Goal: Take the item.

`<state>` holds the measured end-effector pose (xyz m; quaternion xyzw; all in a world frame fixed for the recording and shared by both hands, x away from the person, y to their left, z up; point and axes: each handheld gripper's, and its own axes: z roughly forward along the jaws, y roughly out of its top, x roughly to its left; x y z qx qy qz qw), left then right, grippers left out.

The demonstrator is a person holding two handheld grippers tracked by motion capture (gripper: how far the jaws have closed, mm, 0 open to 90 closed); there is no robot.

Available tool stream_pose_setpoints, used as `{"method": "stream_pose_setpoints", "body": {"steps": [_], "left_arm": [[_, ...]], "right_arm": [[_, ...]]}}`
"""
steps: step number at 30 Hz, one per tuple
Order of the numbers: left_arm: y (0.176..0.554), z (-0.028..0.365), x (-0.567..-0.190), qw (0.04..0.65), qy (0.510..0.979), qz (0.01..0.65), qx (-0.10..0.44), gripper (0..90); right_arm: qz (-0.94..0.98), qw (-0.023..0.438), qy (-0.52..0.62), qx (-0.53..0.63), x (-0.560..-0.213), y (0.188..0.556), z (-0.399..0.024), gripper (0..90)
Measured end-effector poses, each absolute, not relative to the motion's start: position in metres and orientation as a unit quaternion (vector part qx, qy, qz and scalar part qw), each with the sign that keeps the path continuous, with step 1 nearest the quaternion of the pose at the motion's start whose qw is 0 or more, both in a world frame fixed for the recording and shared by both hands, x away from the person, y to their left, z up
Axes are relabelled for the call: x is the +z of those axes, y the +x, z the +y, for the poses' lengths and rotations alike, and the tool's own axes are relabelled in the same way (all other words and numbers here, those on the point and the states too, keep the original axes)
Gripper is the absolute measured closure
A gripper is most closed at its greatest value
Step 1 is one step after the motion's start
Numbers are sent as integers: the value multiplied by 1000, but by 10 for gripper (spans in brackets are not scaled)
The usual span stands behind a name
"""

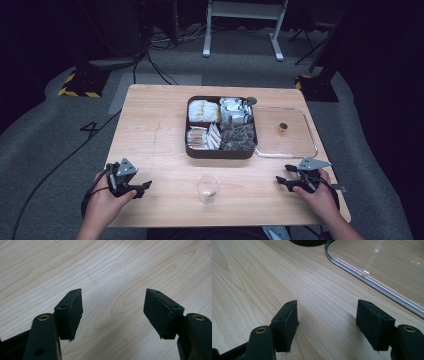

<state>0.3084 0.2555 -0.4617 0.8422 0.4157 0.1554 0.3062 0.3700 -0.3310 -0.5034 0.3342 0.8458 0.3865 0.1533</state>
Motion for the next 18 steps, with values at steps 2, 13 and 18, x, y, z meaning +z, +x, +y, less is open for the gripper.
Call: {"method": "stream_pose_setpoints", "body": {"steps": [2,13,18], "left_arm": [[309,257,-465,308,842,416,152,325],[303,263,-485,302,841,418,164,307],[303,264,-498,310,833,427,163,276]], "right_arm": [[846,153,334,387,-503,370,-331,342],[846,153,334,387,-503,370,-331,342],[846,153,334,387,-503,370,-331,342]]}}
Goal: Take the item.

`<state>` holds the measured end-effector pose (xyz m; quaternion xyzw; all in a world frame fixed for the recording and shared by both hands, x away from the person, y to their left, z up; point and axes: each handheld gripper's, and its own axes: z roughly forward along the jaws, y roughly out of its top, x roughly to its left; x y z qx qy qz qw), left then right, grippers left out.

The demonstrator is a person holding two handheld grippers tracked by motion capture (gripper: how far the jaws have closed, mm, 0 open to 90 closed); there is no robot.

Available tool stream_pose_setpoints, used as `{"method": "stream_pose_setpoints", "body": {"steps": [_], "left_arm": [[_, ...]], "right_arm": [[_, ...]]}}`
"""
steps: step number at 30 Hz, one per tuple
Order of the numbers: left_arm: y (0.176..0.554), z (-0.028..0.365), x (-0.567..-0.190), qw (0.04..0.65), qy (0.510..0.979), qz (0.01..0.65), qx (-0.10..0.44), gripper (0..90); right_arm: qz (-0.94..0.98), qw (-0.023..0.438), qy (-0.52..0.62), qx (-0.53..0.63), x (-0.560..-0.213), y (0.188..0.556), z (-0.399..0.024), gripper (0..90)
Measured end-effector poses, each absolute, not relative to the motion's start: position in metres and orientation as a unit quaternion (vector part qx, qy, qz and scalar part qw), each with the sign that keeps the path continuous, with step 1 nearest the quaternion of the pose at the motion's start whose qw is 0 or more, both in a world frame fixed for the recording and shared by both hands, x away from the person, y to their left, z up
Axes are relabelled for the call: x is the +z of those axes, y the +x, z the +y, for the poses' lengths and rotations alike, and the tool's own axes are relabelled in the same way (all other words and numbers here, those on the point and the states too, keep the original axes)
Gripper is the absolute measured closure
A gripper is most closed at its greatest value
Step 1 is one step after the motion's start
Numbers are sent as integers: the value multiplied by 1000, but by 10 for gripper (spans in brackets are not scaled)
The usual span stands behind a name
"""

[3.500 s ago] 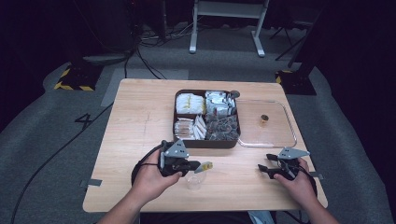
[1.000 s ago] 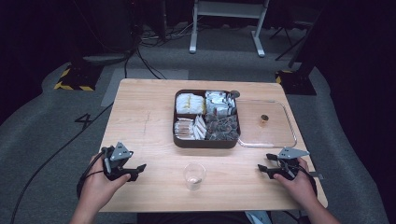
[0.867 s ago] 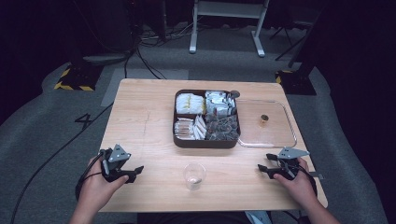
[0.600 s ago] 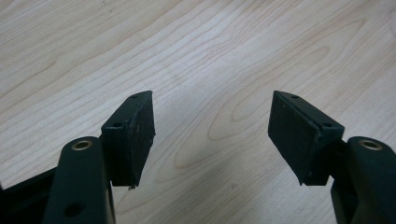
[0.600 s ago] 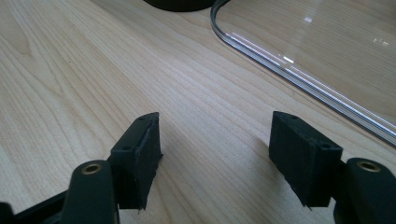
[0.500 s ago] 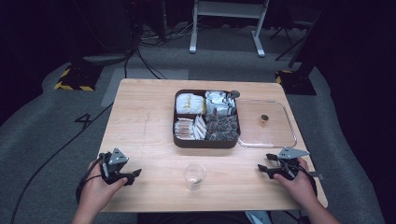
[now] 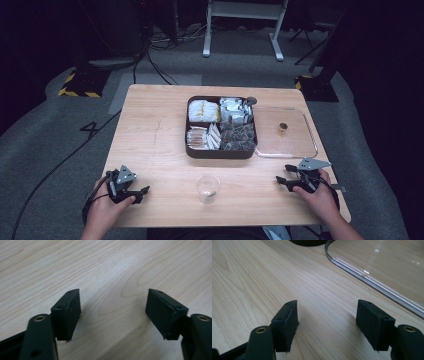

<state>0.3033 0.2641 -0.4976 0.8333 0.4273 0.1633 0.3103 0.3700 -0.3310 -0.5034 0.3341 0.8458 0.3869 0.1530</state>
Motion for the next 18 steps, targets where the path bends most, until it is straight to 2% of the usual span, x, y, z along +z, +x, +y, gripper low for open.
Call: {"method": "stream_pose_setpoints", "body": {"steps": [3,5,9,18], "left_arm": [[305,266,-501,326,824,432,166,263],[306,268,-504,335,819,435,166,194],[308,268,-505,332,813,447,169,161],[309,268,-505,331,814,446,169,152]], "right_arm": [[846,153,334,387,-503,370,-331,342],[846,153,334,387,-503,370,-331,342],[846,153,334,387,-503,370,-331,342],[846,156,336,384,-504,370,-331,305]]}}
